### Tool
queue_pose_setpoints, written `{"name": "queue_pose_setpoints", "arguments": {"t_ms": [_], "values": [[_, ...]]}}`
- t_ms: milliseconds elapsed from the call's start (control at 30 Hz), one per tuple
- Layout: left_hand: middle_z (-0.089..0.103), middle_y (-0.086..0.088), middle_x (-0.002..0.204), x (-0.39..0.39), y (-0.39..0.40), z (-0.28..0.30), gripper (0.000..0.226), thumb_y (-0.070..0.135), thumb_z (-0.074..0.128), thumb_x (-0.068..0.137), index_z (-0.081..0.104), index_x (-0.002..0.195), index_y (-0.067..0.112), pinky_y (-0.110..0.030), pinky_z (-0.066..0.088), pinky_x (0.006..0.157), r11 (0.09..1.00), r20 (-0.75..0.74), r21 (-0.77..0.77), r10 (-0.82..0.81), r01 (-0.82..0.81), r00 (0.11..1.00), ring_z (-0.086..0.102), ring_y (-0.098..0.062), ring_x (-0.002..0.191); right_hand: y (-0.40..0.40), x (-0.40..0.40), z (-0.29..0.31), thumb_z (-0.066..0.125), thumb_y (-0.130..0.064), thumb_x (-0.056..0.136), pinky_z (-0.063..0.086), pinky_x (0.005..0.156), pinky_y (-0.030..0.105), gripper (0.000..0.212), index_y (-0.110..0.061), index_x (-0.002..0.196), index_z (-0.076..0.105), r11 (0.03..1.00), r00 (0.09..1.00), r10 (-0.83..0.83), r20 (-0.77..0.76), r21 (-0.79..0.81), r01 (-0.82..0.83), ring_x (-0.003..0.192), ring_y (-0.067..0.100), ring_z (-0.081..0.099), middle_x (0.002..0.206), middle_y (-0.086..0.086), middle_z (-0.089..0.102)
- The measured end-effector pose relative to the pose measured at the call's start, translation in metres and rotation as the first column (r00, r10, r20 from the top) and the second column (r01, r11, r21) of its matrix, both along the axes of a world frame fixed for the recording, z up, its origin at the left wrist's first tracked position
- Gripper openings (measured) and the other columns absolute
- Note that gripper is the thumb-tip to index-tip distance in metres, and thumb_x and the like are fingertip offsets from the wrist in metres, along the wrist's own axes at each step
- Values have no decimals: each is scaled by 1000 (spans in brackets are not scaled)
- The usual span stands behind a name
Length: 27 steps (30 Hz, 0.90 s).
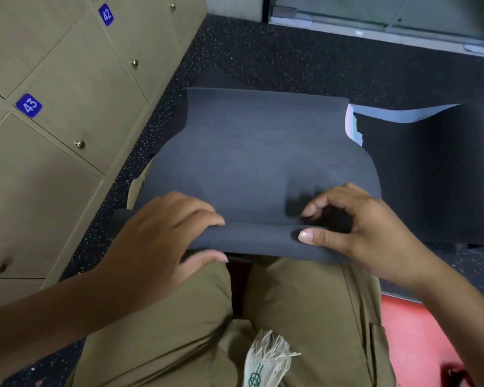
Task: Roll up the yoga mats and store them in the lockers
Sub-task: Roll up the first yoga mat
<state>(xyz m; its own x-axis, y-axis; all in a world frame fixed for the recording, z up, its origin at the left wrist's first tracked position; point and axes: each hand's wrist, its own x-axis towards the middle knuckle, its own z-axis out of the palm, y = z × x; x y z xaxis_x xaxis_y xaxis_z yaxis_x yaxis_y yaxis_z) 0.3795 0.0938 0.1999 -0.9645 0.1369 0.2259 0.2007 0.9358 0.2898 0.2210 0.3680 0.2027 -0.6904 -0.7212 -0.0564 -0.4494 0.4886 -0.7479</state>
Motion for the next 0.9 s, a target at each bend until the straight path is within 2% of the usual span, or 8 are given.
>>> {"name": "queue_pose_setpoints", "arguments": {"t_ms": [100,167,267,400,533,667,800,900], "values": [[68,7,106,-3,-1,-2,42,52,58,94,74,110,17,-29,44,86,999,33,36,27,-28,999,59,-14,98,-4,1,-1,67,-75,74,40,79,14,46,-32,90,69,999,990,-35,-140,35,41,95,7,56,90,-18,64],[69,8,104,-7,-3,-3,40,49,57,95,75,110,17,-30,43,85,996,57,74,42,-46,997,59,-14,97,-6,5,-2,62,-71,78,43,78,26,41,-31,86,67,997,957,-51,-287,39,65,86,7,53,85,-18,61],[69,12,102,-16,-5,-3,36,48,56,94,74,108,20,-30,42,84,985,116,151,62,-79,991,59,-10,94,-11,19,-5,64,-51,91,42,74,40,28,-24,84,68,995,870,-76,-487,23,100,79,17,53,84,-12,60],[68,17,98,-27,-8,2,35,51,53,91,73,102,24,-26,41,84,964,187,236,74,-118,979,58,-3,93,-14,37,-13,63,-27,99,43,68,46,19,-11,91,70,986,731,-136,-669,-19,165,75,30,57,83,3,63],[69,18,95,-40,-13,5,29,51,59,88,74,101,29,-21,42,84,924,307,327,95,-199,947,61,0,97,-8,38,-21,66,-37,98,47,73,46,30,-8,96,71,990,735,-121,-668,-29,136,81,31,59,91,5,66],[68,28,94,-52,-15,8,8,39,71,94,75,97,32,-12,42,80,905,387,355,86,-234,918,61,5,97,-5,29,-28,70,-48,94,50,78,46,41,-8,101,72,992,782,-119,-611,-48,113,89,30,62,98,3,69],[66,14,88,-52,-4,6,12,37,65,89,72,90,28,-29,47,82,904,171,365,168,-221,971,64,-7,89,-7,15,-28,62,-55,95,51,78,42,44,-12,98,73,989,838,-145,-526,-62,133,88,23,62,93,-2,69],[67,7,93,-47,3,1,23,35,59,97,74,95,18,-43,48,75,974,-50,181,145,-134,988,61,-20,84,-7,3,-25,57,-61,92,50,80,38,45,-19,96,74,989,899,-148,-413,-54,138,87,13,59,91,-13,68]]}}
